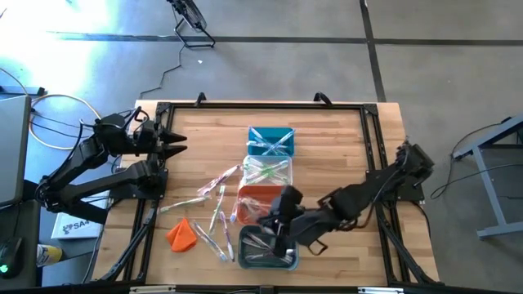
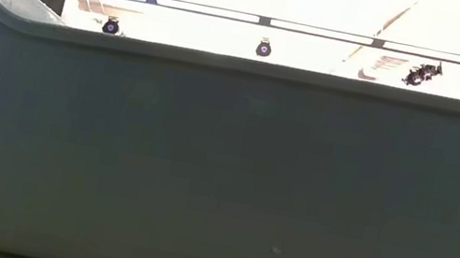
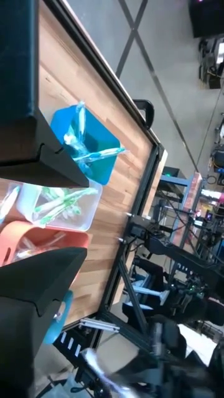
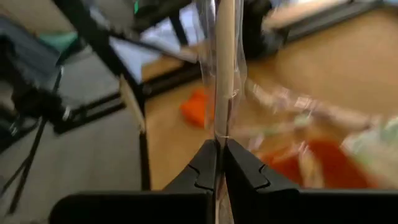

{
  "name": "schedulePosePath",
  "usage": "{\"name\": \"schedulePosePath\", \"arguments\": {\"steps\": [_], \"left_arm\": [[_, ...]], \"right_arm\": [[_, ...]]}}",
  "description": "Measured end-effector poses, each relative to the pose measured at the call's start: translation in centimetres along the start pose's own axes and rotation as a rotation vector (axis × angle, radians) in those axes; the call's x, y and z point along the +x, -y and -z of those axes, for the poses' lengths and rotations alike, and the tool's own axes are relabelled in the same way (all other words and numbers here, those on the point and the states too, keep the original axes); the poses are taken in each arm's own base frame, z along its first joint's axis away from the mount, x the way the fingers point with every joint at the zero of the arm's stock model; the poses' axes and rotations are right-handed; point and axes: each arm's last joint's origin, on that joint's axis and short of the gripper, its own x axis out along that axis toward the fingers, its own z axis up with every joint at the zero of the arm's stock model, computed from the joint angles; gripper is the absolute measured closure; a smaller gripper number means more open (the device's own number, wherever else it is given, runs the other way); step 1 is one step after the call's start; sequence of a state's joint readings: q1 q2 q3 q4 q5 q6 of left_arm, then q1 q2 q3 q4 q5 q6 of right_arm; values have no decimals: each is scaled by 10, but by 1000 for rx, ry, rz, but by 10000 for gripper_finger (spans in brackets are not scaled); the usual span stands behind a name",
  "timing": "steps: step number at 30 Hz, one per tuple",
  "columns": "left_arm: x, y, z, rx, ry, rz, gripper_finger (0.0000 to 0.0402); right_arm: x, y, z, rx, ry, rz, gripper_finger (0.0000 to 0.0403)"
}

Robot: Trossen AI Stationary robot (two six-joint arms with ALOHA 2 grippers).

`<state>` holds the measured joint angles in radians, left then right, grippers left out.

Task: Pick & Place Toothbrushes
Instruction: Put the violet toothbrush into the green bin

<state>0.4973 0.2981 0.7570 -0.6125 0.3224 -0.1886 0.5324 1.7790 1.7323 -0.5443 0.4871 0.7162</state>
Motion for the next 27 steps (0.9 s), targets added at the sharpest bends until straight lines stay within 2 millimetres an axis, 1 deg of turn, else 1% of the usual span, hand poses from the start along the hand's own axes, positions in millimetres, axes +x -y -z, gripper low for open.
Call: {"name": "schedulePosePath", "arguments": {"steps": [5,8,12,15,21,27], "left_arm": [[0,0,0,0,0,0,239],[0,0,0,8,0,-1,239],[0,0,0,24,0,-5,239],[0,0,1,22,-11,-6,239],[0,-1,4,14,-37,-10,239],[0,-1,4,13,-41,-11,239]], "right_arm": [[12,-4,15,54,-138,-31,395],[13,-3,24,75,-196,-8,395],[17,-5,34,90,-223,23,395],[24,-4,38,120,-232,42,393],[51,-3,62,103,-305,92,396],[69,-1,79,94,-351,130,396]]}}
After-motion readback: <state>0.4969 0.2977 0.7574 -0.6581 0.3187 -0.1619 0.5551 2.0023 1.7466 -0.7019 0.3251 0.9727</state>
